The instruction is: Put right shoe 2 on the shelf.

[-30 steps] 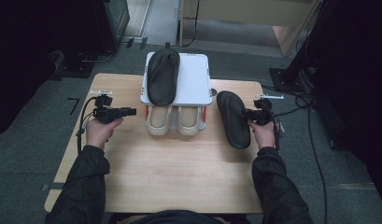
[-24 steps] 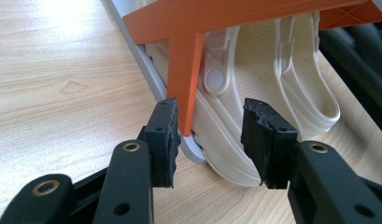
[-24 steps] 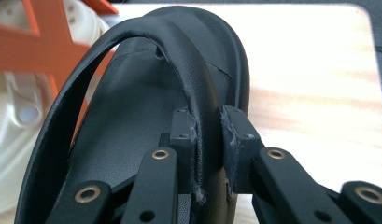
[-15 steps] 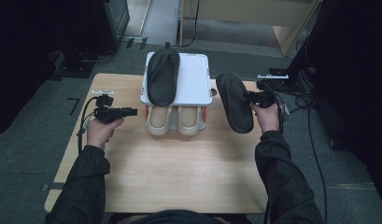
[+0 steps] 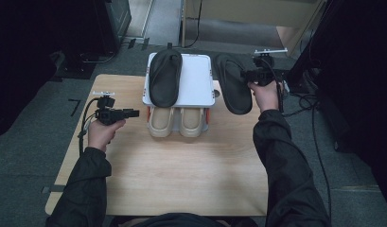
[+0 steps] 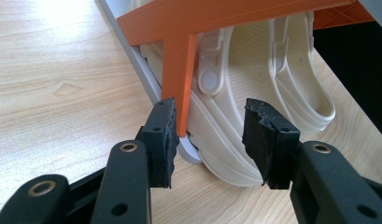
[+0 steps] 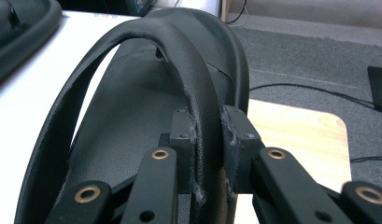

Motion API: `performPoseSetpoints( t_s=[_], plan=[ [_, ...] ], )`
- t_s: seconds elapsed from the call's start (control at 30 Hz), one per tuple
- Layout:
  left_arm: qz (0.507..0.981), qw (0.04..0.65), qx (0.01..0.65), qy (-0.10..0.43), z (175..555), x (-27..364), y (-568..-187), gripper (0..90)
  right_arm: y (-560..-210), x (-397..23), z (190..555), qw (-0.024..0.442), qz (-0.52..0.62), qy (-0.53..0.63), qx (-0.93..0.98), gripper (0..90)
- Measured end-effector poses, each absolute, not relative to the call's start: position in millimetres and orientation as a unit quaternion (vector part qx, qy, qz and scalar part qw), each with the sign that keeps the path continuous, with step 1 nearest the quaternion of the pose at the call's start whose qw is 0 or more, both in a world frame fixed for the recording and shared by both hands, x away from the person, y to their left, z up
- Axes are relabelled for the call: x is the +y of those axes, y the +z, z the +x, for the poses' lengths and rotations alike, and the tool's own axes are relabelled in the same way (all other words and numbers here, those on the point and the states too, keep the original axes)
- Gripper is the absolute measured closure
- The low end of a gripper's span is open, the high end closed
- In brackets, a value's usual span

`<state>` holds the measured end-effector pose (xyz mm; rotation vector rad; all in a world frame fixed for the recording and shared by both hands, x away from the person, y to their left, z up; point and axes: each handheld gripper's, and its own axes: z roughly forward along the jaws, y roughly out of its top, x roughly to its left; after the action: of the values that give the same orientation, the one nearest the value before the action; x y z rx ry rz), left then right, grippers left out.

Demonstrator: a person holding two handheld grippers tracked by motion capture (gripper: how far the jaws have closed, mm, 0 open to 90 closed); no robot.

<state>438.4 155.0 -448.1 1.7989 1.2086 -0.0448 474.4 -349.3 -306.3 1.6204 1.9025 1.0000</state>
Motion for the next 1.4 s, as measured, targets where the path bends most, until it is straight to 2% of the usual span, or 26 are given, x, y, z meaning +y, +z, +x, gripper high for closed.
performPoseSetpoints(
  t_s=[0.3, 0.5, 0.8, 1.03, 1.13, 1.2, 1.4],
  plan=[
    [0.736, 0.469, 0.488, -0.017, 440.3, 155.4, -448.3, 54.4, -293.2, -310.7, 492.5, 0.227, 0.575, 0.371, 0.693, 76.0],
    [0.731, 0.48, 0.484, -0.021, 440.9, 157.4, -447.8, 54.6, -301.2, -278.0, 510.5, 0.219, 0.573, 0.356, 0.705, 75.4],
    [0.732, 0.481, 0.482, -0.022, 441.8, 156.8, -448.8, 54.7, -311.7, -252.2, 519.0, 0.203, 0.568, 0.355, 0.714, 74.8],
    [0.734, 0.478, 0.482, -0.021, 441.9, 155.7, -449.6, 54.7, -313.9, -252.4, 518.5, 0.19, 0.568, 0.359, 0.716, 70.7],
    [0.734, 0.478, 0.482, -0.02, 442.1, 156.4, -449.6, 54.7, -313.4, -256.8, 511.1, 0.214, 0.532, 0.384, 0.724, 66.2],
    [0.734, 0.478, 0.483, -0.02, 442.0, 156.0, -449.7, 54.7, -311.2, -260.2, 506.4, 0.223, 0.52, 0.385, 0.729, 66.7],
    [0.735, 0.476, 0.483, -0.018, 442.0, 157.0, -449.8, 54.7, -301.8, -279.1, 493.0, 0.207, 0.51, 0.42, 0.721, 71.8]
  ],
)
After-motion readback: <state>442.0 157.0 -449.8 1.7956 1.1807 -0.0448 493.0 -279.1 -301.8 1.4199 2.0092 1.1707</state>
